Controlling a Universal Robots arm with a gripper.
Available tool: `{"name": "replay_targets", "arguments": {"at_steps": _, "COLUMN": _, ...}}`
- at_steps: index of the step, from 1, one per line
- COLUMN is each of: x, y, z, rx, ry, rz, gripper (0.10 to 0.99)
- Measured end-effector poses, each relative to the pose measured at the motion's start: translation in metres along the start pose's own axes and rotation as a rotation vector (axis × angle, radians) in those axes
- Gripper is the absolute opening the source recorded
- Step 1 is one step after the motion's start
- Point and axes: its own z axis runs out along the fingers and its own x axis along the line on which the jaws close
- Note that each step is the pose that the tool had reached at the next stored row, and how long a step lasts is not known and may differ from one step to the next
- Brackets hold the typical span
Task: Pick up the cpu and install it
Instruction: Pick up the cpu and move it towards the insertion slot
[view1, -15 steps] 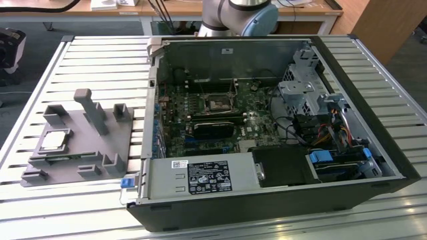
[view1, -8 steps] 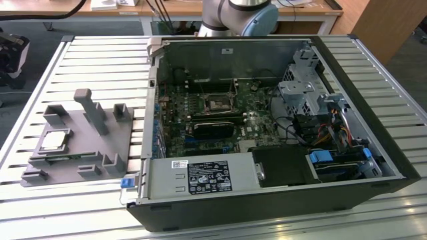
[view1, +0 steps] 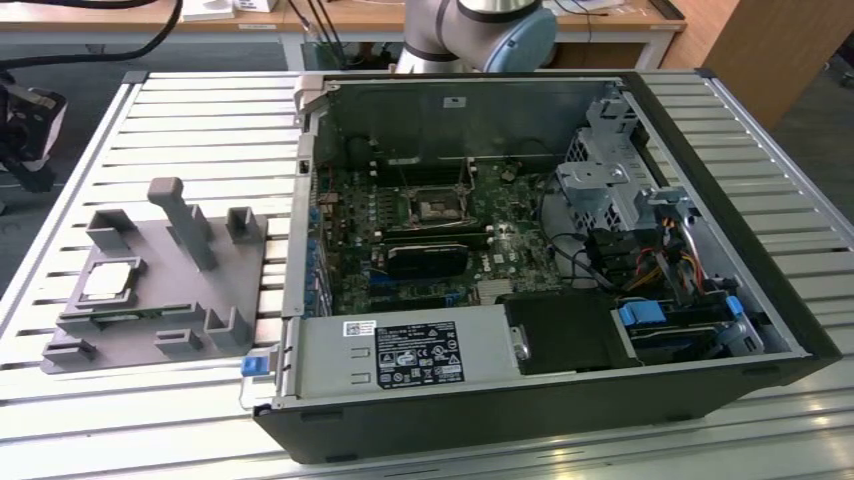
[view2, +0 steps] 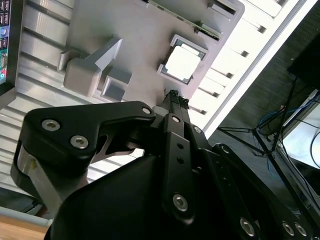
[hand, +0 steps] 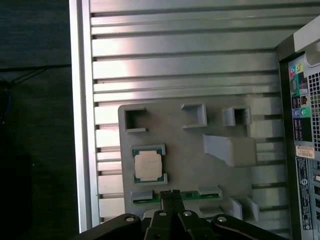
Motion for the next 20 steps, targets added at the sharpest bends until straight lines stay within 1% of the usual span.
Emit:
{"name": "replay_targets", "arguments": {"at_steps": 3, "x": -0.0001, "y": -0.0016, "z": 0.0054, "rx": 0.000, "ry": 0.0034, "rz": 0.000, "gripper": 0.114}}
{"name": "replay_targets", "arguments": {"at_steps": 4, "x": -0.0001, "y": -0.0023, "z": 0.0072, "rx": 0.000, "ry": 0.0037, "rz": -0.001, "gripper": 0.165}}
{"name": "replay_targets", "arguments": {"at_steps": 5, "x": 0.0002, "y": -0.0033, "z": 0.0089, "rx": 0.000, "ry": 0.0041, "rz": -0.005, "gripper": 0.165}}
{"name": "replay_targets", "arguments": {"at_steps": 7, "x": 0.0003, "y": -0.0048, "z": 0.0125, "rx": 0.000, "ry": 0.0062, "rz": -0.017, "gripper": 0.290}}
{"name": "replay_targets", "arguments": {"at_steps": 8, "x": 0.0003, "y": -0.0055, "z": 0.0144, "rx": 0.000, "ry": 0.0085, "rz": -0.024, "gripper": 0.290}}
{"name": "replay_targets", "arguments": {"at_steps": 9, "x": 0.0003, "y": -0.0061, "z": 0.0161, "rx": 0.000, "ry": 0.0110, "rz": -0.030, "gripper": 0.349}}
{"name": "replay_targets", "arguments": {"at_steps": 10, "x": 0.0005, "y": -0.0064, "z": 0.0180, "rx": 0.000, "ry": 0.0124, "rz": -0.035, "gripper": 0.349}}
{"name": "replay_targets", "arguments": {"at_steps": 12, "x": 0.0012, "y": -0.0066, "z": 0.0215, "rx": 0.000, "ry": 0.0131, "rz": -0.037, "gripper": 0.467}}
{"name": "replay_targets", "arguments": {"at_steps": 13, "x": 0.0016, "y": -0.0068, "z": 0.0233, "rx": 0.000, "ry": 0.0132, "rz": -0.037, "gripper": 0.467}}
{"name": "replay_targets", "arguments": {"at_steps": 16, "x": 0.0026, "y": -0.0071, "z": 0.0288, "rx": 0.000, "ry": 0.0134, "rz": -0.037, "gripper": 0.639}}
{"name": "replay_targets", "arguments": {"at_steps": 17, "x": 0.0028, "y": -0.0072, "z": 0.0307, "rx": 0.000, "ry": 0.0133, "rz": -0.037, "gripper": 0.639}}
{"name": "replay_targets", "arguments": {"at_steps": 18, "x": 0.0031, "y": -0.0072, "z": 0.0324, "rx": 0.000, "ry": 0.0134, "rz": -0.037, "gripper": 0.698}}
{"name": "replay_targets", "arguments": {"at_steps": 19, "x": 0.0035, "y": -0.0073, "z": 0.0342, "rx": 0.000, "ry": 0.0134, "rz": -0.037, "gripper": 0.698}}
{"name": "replay_targets", "arguments": {"at_steps": 20, "x": 0.0040, "y": -0.0074, "z": 0.0361, "rx": 0.000, "ry": 0.0133, "rz": -0.037, "gripper": 0.761}}
